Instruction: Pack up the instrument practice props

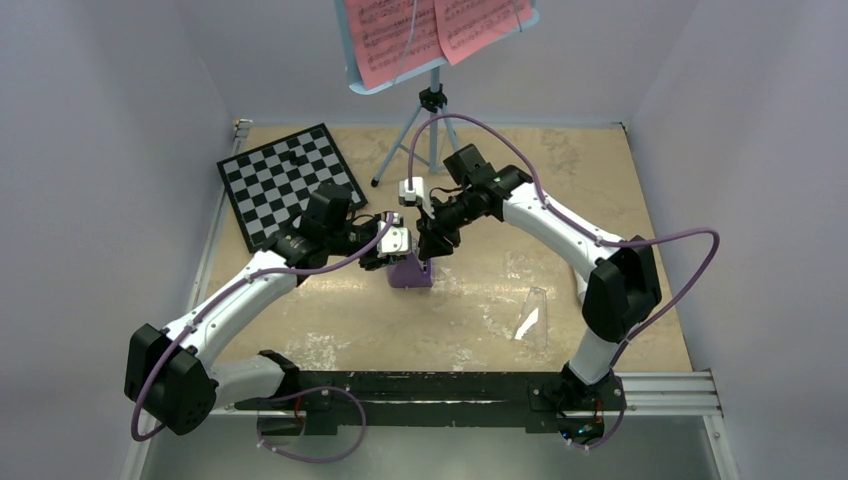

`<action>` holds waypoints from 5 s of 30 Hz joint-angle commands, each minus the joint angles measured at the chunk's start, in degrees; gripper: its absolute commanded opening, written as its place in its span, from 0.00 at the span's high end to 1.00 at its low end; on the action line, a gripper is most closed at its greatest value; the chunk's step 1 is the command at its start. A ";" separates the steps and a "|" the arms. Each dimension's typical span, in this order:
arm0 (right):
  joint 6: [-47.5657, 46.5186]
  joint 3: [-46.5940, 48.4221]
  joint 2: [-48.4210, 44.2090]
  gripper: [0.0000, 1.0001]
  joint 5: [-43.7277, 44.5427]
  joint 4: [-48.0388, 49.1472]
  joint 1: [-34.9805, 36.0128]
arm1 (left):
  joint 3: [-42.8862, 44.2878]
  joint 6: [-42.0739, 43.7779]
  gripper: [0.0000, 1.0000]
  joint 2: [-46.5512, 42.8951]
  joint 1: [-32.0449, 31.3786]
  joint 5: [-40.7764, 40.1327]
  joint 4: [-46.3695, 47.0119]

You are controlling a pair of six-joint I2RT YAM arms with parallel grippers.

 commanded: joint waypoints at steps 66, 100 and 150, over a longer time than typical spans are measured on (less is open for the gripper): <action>-3.13 1.33 -0.90 0.71 3.22 -0.68 -2.73 | 0.57 4.81 1.00 3.31 0.62 -1.83 -3.76; 1.69 3.99 2.12 0.72 -0.50 1.67 -3.23 | 1.30 4.31 1.00 4.01 0.69 -1.22 -3.94; 0.78 3.78 0.12 0.75 -6.70 -1.57 -0.28 | 1.52 1.37 1.00 5.20 0.71 -4.31 -0.74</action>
